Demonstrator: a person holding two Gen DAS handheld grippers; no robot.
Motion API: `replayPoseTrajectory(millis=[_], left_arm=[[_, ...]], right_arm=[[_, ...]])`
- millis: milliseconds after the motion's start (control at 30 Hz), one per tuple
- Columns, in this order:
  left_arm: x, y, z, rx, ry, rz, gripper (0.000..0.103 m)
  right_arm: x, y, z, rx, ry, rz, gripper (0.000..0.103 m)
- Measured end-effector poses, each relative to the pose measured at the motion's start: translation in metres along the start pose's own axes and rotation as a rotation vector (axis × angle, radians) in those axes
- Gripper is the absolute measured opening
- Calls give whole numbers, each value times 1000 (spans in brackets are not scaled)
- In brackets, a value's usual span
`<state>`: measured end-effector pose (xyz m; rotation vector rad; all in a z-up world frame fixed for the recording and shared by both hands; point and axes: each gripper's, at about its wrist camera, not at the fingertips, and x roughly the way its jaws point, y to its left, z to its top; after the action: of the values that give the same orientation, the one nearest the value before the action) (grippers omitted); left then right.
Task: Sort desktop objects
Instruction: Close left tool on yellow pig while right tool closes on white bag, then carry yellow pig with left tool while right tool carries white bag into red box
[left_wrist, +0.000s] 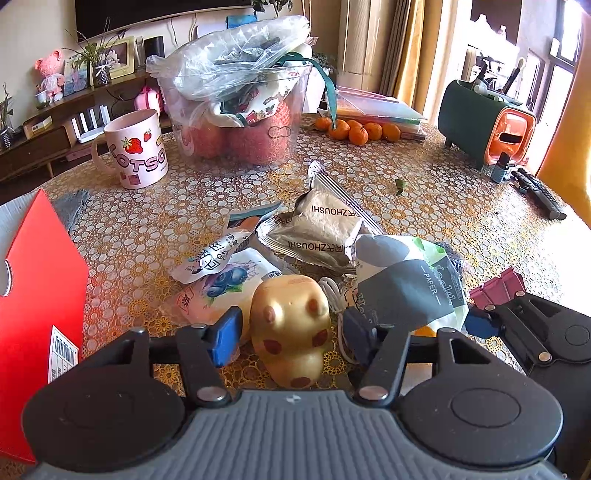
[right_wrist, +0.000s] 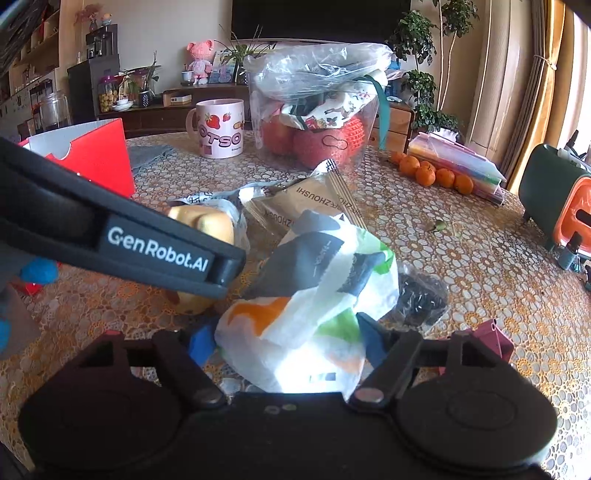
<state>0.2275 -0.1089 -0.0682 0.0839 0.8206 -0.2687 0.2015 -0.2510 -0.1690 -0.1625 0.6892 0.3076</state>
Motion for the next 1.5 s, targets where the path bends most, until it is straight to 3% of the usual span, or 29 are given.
replayPoseTrajectory(millis=[67, 600, 1067, 1500], left_arm=[[0, -1, -1, 6, -4, 7, 48], [-27, 8, -4, -5, -33, 1, 43], [-95, 33, -9, -66, -53, 14, 43], [-164, 73, -19, -85, -73, 66, 43]], right_arm=[[-1, 0, 0, -1, -3, -4, 72], [-27, 2, 9, -22, -38, -29, 50], [-79, 21, 31, -91, -85, -11, 49], [-120, 77, 68, -226, -103, 105, 49]])
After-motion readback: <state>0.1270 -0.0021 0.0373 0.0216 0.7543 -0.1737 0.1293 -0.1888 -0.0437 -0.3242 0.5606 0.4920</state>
